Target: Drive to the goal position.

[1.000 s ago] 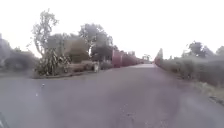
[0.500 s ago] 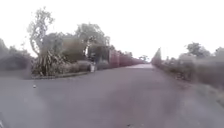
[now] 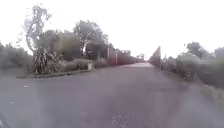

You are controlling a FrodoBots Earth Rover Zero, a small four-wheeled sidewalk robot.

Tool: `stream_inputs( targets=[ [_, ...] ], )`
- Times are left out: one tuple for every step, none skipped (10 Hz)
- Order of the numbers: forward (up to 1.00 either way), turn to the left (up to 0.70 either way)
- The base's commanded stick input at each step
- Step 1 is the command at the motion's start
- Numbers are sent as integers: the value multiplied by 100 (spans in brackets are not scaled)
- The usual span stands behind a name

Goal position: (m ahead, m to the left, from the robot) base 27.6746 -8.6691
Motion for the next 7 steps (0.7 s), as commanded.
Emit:
stream_inputs(
  targets=[
    [45,-27],
    [45,-27],
    [45,-27],
    [45,-27],
    [45,-27],
    [45,-27],
    [45,-27]
  ],
)
